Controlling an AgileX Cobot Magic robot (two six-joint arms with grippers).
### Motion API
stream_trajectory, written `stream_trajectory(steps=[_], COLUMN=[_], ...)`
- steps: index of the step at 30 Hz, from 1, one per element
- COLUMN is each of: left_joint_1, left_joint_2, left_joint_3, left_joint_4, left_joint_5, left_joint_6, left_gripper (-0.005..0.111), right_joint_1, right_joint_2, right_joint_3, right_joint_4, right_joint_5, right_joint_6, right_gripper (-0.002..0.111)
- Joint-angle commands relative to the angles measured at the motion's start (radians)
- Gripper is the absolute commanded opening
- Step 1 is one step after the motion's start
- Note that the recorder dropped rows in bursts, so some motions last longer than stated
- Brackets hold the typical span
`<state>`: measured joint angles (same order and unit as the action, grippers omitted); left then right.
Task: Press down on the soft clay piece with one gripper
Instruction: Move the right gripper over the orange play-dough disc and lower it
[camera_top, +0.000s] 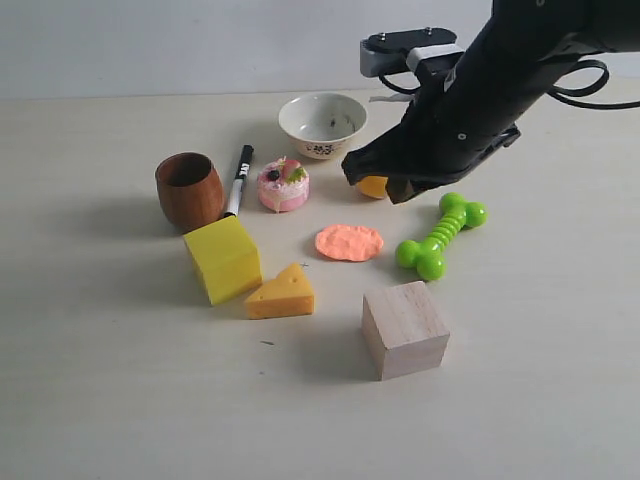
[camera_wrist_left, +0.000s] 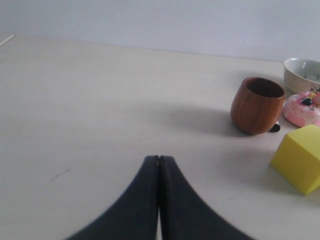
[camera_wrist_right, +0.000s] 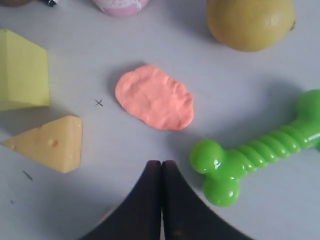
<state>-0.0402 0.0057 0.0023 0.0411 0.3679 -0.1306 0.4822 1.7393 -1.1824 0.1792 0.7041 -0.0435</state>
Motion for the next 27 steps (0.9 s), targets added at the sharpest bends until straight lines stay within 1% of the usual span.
stream_trajectory(steps=[1,3,7,13,18,24,27], left_joint_1=[-0.008,-0.008,-0.008,-0.008,-0.008,-0.008,-0.008], left_joint_2=[-0.006,-0.006,-0.006,-0.006,-0.006,-0.006,-0.006], left_joint_3=[-0.002,-0.002,-0.002,-0.002,-0.002,-0.002,-0.002], left_joint_4=[-0.004,-0.004,-0.004,-0.004,-0.004,-0.004,-0.004], left_joint_5=[-0.008,-0.008,-0.008,-0.008,-0.008,-0.008,-0.008], left_joint_6=[-0.002,-0.002,-0.002,-0.002,-0.002,-0.002,-0.002], left_gripper=[0.0,0.0,0.0,0.0,0.0,0.0,0.0], right_joint_1=[0.004,0.006,0.006,0.006,0.006,0.008,0.029], right_joint_2=[0.015,0.041,0.129,0.235,0.298,0.358,0.382], right_joint_3=[-0.07,-0.154,-0.246,-0.257,-0.283,-0.376,-0.431], right_joint_4=[0.0,0.0,-0.003,-0.003,0.005,0.005,-0.027], right_joint_5=[-0.012,0.035,0.09,0.056,0.063,0.184,0.229], right_joint_6=[-0.01,-0.01,-0.01,-0.01,-0.01,0.02,0.052], right_gripper=[0.0,0.0,0.0,0.0,0.0,0.0,0.0])
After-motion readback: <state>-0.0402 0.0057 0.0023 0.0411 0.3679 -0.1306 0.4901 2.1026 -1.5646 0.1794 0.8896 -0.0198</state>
